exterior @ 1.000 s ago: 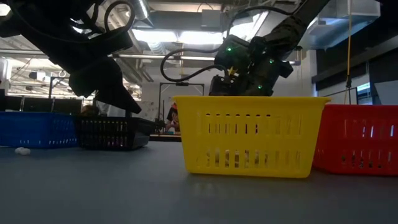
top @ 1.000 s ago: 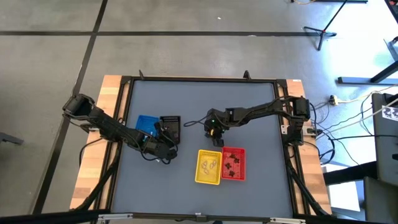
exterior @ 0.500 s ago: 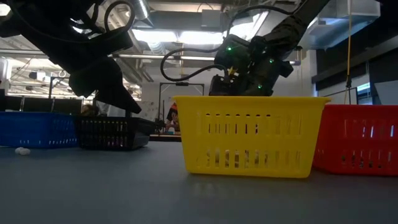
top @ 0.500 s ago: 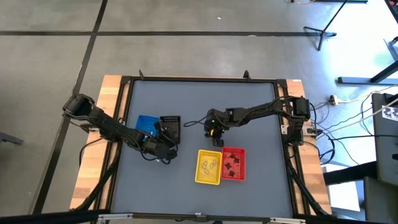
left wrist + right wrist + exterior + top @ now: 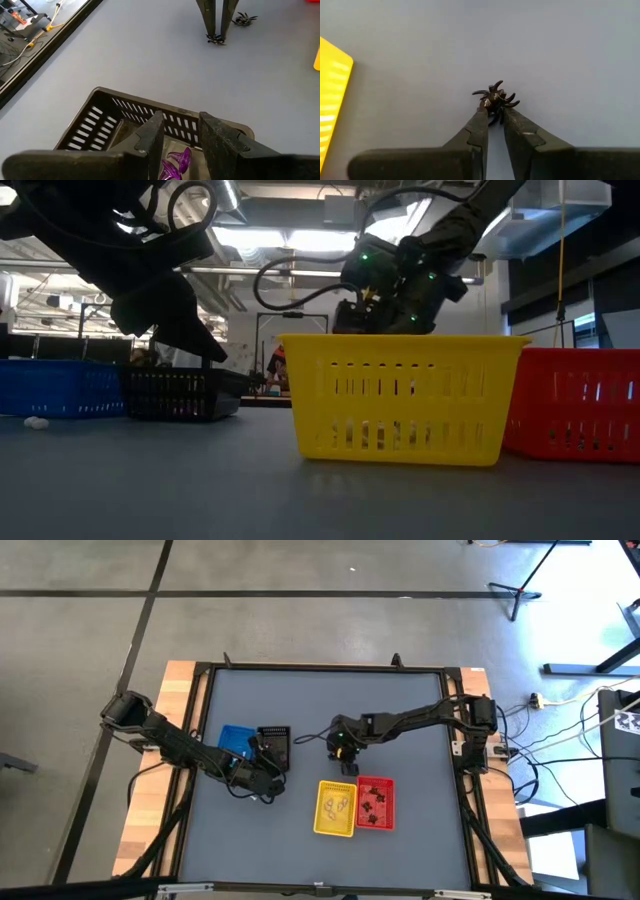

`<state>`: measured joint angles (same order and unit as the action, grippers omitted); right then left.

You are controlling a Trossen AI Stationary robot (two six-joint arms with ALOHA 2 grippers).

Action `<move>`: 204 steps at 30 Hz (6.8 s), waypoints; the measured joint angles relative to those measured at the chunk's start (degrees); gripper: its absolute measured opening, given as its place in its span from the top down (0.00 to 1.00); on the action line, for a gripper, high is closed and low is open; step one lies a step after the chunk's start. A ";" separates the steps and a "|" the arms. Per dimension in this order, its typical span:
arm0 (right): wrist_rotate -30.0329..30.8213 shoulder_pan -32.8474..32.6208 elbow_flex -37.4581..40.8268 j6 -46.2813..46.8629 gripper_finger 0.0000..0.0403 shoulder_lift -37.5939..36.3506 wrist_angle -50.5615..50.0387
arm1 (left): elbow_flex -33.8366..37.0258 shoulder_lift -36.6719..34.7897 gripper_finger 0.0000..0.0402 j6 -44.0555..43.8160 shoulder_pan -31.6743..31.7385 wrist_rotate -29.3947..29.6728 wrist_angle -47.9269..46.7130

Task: Sort Halloween decoration
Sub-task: Put the spider toy into the red bin, then put the bone toy into the blue bin

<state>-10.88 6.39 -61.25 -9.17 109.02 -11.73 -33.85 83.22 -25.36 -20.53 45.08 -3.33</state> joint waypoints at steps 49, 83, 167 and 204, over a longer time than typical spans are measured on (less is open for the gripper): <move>2.35 -0.04 -4.57 4.83 0.43 0.93 -5.18 | 0.02 0.00 0.71 0.01 0.00 0.02 0.02; 3.78 -0.04 -4.71 4.34 0.50 3.99 -3.28 | 0.04 0.02 0.71 0.02 0.01 0.02 0.44; -0.56 -23.48 -31.79 6.14 0.70 3.01 -62.92 | 0.02 0.02 0.71 4.95 0.00 0.02 0.43; 3.68 -24.00 -31.79 8.07 0.44 3.01 -61.18 | -21.62 0.00 0.71 10.41 -1.57 -40.18 -37.72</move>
<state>-7.20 -17.61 -93.03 -1.10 112.03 -72.91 -55.46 83.22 -14.95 -22.10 4.90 -41.05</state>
